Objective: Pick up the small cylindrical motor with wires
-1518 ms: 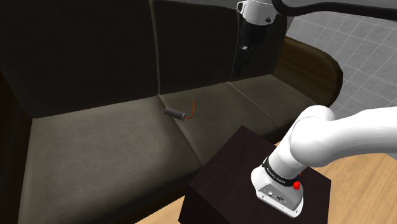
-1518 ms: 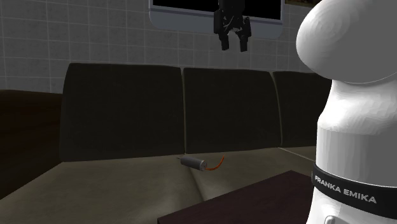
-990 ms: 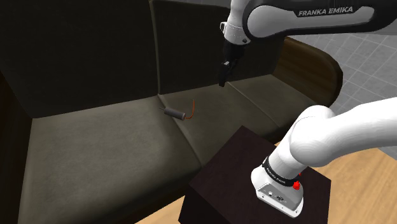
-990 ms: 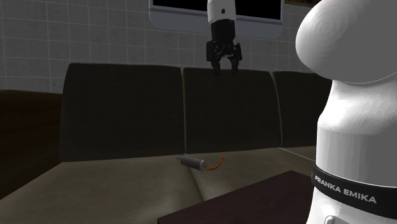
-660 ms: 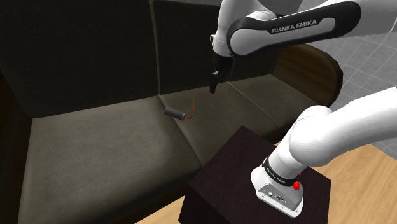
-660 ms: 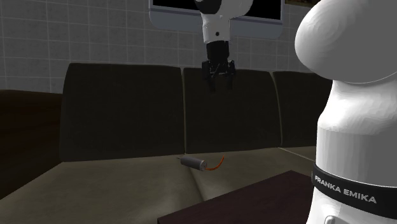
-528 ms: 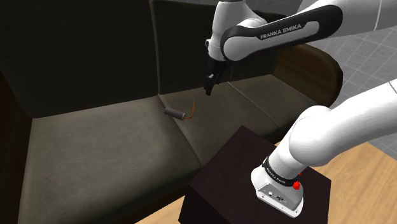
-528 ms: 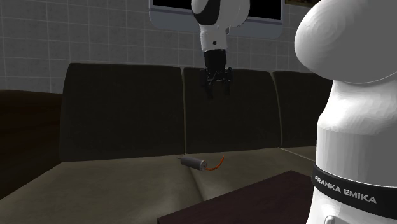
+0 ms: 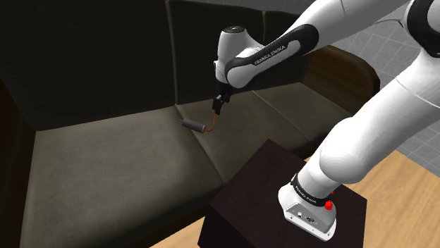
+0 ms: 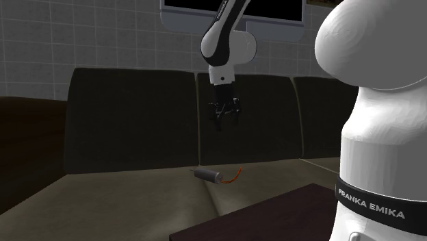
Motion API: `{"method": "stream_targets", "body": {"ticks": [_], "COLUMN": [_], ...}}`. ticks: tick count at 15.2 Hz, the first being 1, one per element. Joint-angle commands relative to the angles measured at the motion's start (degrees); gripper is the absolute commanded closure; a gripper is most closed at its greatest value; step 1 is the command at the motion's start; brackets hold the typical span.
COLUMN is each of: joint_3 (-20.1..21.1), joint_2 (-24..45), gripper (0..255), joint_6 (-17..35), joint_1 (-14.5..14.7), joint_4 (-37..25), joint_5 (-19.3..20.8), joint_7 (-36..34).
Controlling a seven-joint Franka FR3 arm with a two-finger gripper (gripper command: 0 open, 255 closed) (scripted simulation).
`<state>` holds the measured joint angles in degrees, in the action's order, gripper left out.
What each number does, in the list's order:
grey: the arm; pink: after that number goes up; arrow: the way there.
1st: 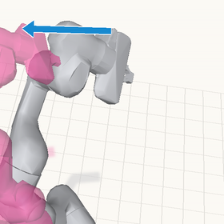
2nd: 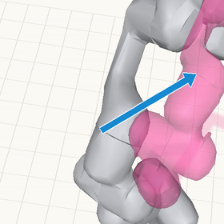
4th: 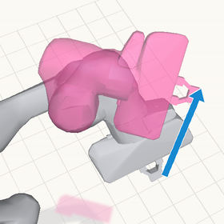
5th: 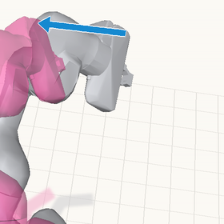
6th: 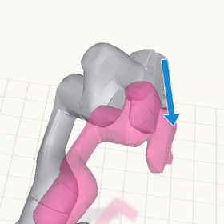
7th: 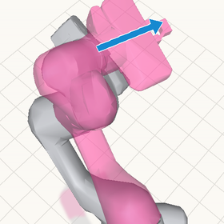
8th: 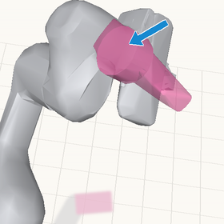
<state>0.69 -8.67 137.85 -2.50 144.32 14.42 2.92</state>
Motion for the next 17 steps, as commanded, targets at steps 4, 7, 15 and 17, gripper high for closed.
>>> {"method": "stream_targets", "body": {"ticks": [4,7,15,17], "joint_3": [-0.2,-0.7,-2.6,-2.9], "joint_2": [12.0,19.2,38.0,42.6], "gripper": [0,0,0,0], "joint_6": [7.5,10.9,16.8,17.5], "joint_1": [-0.7,-0.7,0.1,0.3], "joint_4": [-4.8,-8.7,-22.1,-26.2], "joint_5": [3.4,5.4,8.7,8.9], "joint_7": [-2.6,-4.2,-6.6,-6.7]}}
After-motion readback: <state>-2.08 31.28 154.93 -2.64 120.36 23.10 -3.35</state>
